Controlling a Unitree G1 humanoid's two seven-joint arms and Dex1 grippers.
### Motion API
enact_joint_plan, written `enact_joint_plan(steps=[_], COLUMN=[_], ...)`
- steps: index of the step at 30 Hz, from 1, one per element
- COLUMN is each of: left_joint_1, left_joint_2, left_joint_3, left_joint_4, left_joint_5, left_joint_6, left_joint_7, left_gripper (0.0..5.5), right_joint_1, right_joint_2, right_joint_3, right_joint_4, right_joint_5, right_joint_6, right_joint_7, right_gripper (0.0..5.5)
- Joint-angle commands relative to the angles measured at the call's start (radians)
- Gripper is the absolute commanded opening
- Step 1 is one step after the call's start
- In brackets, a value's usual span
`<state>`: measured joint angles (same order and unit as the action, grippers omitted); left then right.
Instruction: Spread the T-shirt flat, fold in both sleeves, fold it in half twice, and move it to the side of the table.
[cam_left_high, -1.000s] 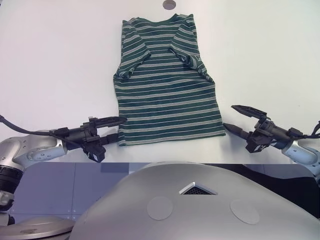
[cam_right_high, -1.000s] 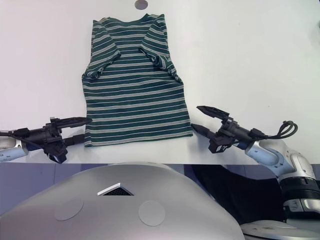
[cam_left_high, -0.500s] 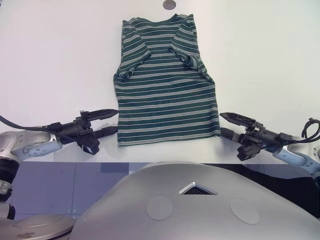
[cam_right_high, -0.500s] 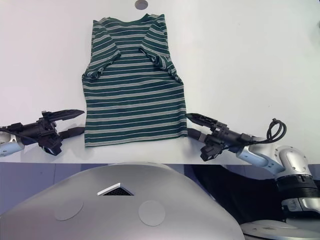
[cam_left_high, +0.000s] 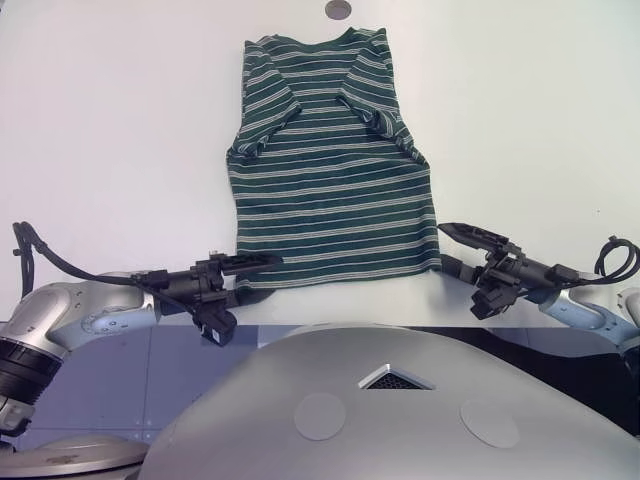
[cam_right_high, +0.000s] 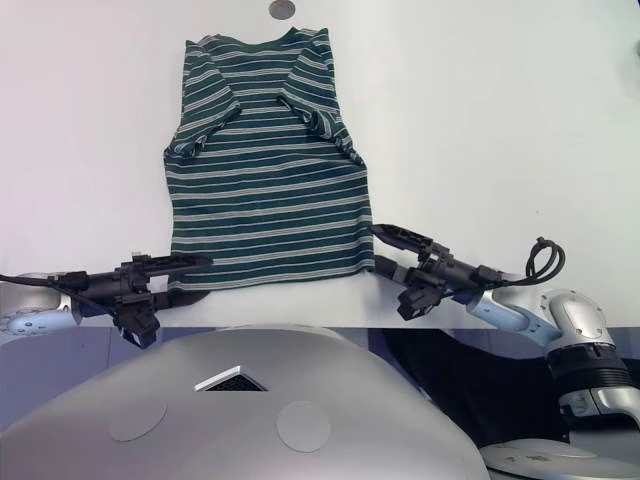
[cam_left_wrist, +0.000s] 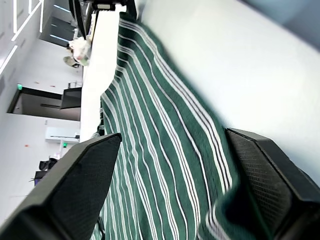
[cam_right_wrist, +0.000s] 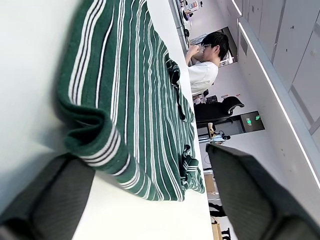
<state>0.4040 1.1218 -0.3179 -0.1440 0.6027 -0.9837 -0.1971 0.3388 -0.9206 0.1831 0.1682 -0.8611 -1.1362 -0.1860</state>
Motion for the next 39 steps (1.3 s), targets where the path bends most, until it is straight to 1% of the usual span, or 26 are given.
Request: enact_joint_plan(steps=[1, 5, 9, 10, 11, 12, 13, 16, 17, 21, 23, 24, 26, 29, 33, 35, 37, 39], left_joint_1=[0.042, 0.027, 0.008, 0.0, -0.009, -0.019, -0.03, -0.06, -0.067, -0.093, -0.107, -0.111, -0.117, -0.148, -0.227, -0.248, -0.274, -0.3], left_joint_2=[-0.002, -0.038, -0.024, -0.023, -0.024, -0.028, -0.03, -0.012, -0.006, 0.011, 0.009, 0.006, -0.008, -0.038, -0.059, -0.063, -0.066, -0.053], left_joint_3=[-0.032, -0.029, -0.017, -0.02, -0.025, -0.03, -0.035, -0.035, -0.035, -0.033, -0.04, -0.043, -0.048, -0.067, -0.109, -0.126, -0.147, -0.183], left_joint_4=[0.008, 0.012, 0.059, 0.08, 0.098, 0.115, 0.139, 0.214, 0.233, 0.326, 0.355, 0.362, 0.37, 0.459, 0.618, 0.647, 0.68, 0.686], left_joint_5=[0.071, 0.092, 0.097, 0.104, 0.111, 0.117, 0.125, 0.138, 0.139, 0.152, 0.15, 0.147, 0.141, 0.202, 0.311, 0.337, 0.331, 0.224], left_joint_6=[0.114, 0.157, 0.144, 0.136, 0.131, 0.125, 0.115, 0.066, 0.048, -0.043, -0.077, -0.09, -0.104, -0.134, -0.174, -0.186, -0.213, -0.274], left_joint_7=[-0.14, -0.152, -0.153, -0.148, -0.144, -0.14, -0.133, -0.104, -0.098, -0.051, -0.046, -0.047, -0.046, 0.013, 0.119, 0.151, 0.15, 0.063], left_gripper=[3.88, 3.88, 3.88, 3.62, 3.53, 3.26, 3.14, 2.49, 2.38, 1.59, 1.17, 1.08, 0.7, 0.36, 0.03, 0.01, 0.01, 0.01], right_joint_1=[0.015, -0.004, -0.004, -0.006, -0.007, -0.008, -0.009, -0.006, -0.006, -0.005, -0.015, -0.02, -0.034, -0.042, -0.055, -0.059, -0.064, -0.075], right_joint_2=[-0.026, -0.032, -0.026, -0.023, -0.02, -0.019, -0.017, -0.017, -0.018, -0.02, -0.019, -0.019, -0.018, -0.02, -0.024, -0.025, -0.042, -0.079], right_joint_3=[0.038, 0.061, 0.076, 0.08, 0.083, 0.085, 0.086, 0.088, 0.089, 0.086, 0.085, 0.084, 0.085, 0.084, 0.091, 0.097, 0.116, 0.136], right_joint_4=[0.071, 0.079, 0.061, 0.056, 0.052, 0.049, 0.045, 0.035, 0.034, 0.022, 0.014, 0.011, 0.011, 0.013, 0.023, 0.015, -0.011, -0.084], right_joint_5=[-0.074, -0.066, -0.049, -0.044, -0.039, -0.034, -0.029, -0.012, -0.007, 0.035, 0.071, 0.087, 0.11, 0.145, 0.213, 0.256, 0.358, 0.507], right_joint_6=[0.07, 0.074, 0.083, 0.085, 0.087, 0.089, 0.09, 0.095, 0.096, 0.099, 0.102, 0.102, 0.102, 0.1, 0.102, 0.111, 0.152, 0.24], right_joint_7=[0.059, 0.058, 0.063, 0.066, 0.069, 0.072, 0.076, 0.088, 0.091, 0.112, 0.134, 0.144, 0.165, 0.196, 0.248, 0.282, 0.366, 0.494], right_gripper=[3.06, 2.31, 1.44, 1.3, 1.23, 1.07, 0.98, 0.57, 0.47, 0.0, 0.0, 0.0, 0.0, 0.0, 0.0, 0.0, 0.0, 0.0])
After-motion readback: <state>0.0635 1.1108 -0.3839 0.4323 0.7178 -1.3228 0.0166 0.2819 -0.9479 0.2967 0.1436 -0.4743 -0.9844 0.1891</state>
